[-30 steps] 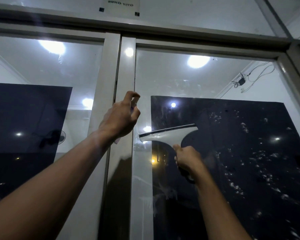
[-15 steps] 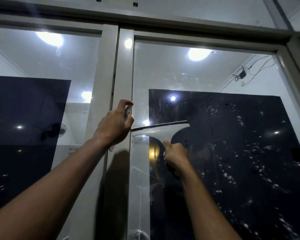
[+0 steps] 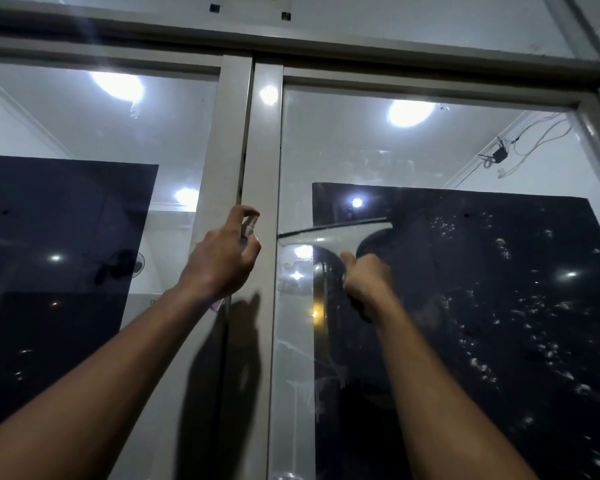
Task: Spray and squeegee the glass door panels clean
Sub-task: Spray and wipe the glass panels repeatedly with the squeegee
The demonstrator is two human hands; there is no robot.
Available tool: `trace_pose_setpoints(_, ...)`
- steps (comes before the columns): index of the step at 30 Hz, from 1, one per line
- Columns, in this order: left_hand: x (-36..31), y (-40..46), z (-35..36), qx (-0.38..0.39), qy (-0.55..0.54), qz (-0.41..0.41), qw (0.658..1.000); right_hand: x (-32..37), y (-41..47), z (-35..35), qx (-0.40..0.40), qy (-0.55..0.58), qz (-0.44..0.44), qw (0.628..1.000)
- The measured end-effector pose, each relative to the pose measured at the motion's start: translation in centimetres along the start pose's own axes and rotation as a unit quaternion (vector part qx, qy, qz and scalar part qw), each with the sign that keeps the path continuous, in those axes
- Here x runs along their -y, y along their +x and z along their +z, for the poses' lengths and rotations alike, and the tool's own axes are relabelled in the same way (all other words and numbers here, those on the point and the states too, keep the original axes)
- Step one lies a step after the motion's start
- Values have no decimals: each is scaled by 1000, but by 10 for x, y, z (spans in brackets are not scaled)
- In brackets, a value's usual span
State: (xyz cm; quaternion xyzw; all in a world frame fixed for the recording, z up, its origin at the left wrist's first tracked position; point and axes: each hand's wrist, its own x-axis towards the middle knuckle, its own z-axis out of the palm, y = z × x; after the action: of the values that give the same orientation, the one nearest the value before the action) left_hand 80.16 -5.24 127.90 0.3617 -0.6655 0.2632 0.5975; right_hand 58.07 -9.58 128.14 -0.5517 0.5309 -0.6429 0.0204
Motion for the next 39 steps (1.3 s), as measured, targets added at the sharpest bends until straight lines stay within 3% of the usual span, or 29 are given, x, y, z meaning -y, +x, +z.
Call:
trace_pose_setpoints(4, 3, -7, 5, 2, -12, -7, 1000, -53, -53, 5, 11, -55, -13, 998)
trace_pose_setpoints(9, -1, -21, 16, 20, -38, -10, 999, -82, -99, 4, 72, -38, 14, 997)
trace_pose_setpoints(17, -2, -32, 30, 23, -57, 2, 998, -34, -23, 10, 22, -7, -4, 1000)
trace_pose_setpoints(22, -7, -48, 38, 39, -71, 7, 997, -112, -99, 11, 109, -138, -14, 984)
trace_pose_setpoints(27, -11, -55, 43, 42, -71, 12, 996, -139, -158, -3, 129, -48, 34, 990)
trace_pose_setpoints(32, -17, -50, 41, 38, -67, 8, 997, -97, -109, -10, 88, -67, -7, 994)
trace_pose_setpoints(36, -19, -45, 38, 35, -62, 16, 997, -49, -40, -8, 29, -3, 27, 999)
trace_pose_setpoints(39, -15, -47, 37, 37, -65, 17, 997, -54, -32, -6, 28, 0, 26, 999)
